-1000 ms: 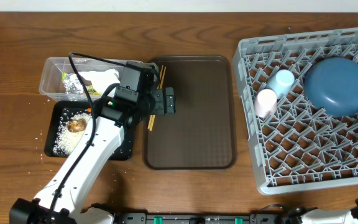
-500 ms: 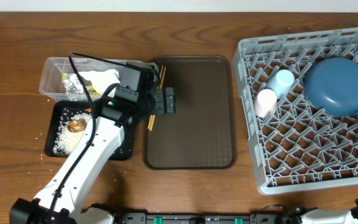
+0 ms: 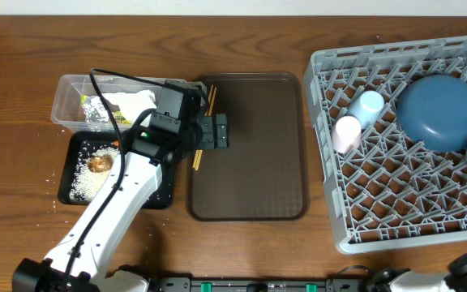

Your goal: Sort waste into correct bins and load items into the dishwasher rack

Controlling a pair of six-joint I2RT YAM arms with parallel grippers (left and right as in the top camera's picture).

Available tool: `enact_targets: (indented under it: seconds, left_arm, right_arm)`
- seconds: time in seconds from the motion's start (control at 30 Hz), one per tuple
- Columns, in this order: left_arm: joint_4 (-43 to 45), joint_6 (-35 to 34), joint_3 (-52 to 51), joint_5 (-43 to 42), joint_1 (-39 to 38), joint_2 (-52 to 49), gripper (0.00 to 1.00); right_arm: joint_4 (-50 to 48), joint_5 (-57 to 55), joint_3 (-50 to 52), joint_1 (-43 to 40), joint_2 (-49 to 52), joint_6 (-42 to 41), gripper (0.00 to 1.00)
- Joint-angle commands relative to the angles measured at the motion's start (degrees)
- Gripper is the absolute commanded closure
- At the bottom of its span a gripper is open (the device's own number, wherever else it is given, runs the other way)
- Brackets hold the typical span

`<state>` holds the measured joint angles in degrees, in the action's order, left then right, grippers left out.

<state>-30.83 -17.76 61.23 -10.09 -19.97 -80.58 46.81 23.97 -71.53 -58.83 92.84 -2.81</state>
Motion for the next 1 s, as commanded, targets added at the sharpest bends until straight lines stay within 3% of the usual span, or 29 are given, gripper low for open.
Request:
enact_targets:
  seconds: [0.0,0.43,0.6,0.77,0.97]
  left_arm:
    - [0.04,0.55,1.51,0.72,0.15,-0.55,0.02]
    - [0.04,0.52,1.51,0.72,0.15,-0.55,0.02]
    - [0.04,0.52,1.51,0.72,0.15,-0.55,0.02]
    - [0.04,0.52,1.51,0.72,0.15,-0.55,0.02]
    - [2.01,0.55,1.51,2.03,0.17,-0.57,0.02]
  right_arm:
    - [-0.13,-6.03,-0.42,4.7,-3.61,-0.59,0.99]
    - [0.79,-26.14,-0.42,21.66,-7.13,-4.87,0.99]
    - [0.7,-24.65,-0.44,27.04,-7.13,-4.94,0.99]
    - [0.72,-12.66,-0.85,30.47,-8.15,-5.31,0.99]
    - [-0.2,-5.92,-0.85,36.2,-11.85,-5.31,0.99]
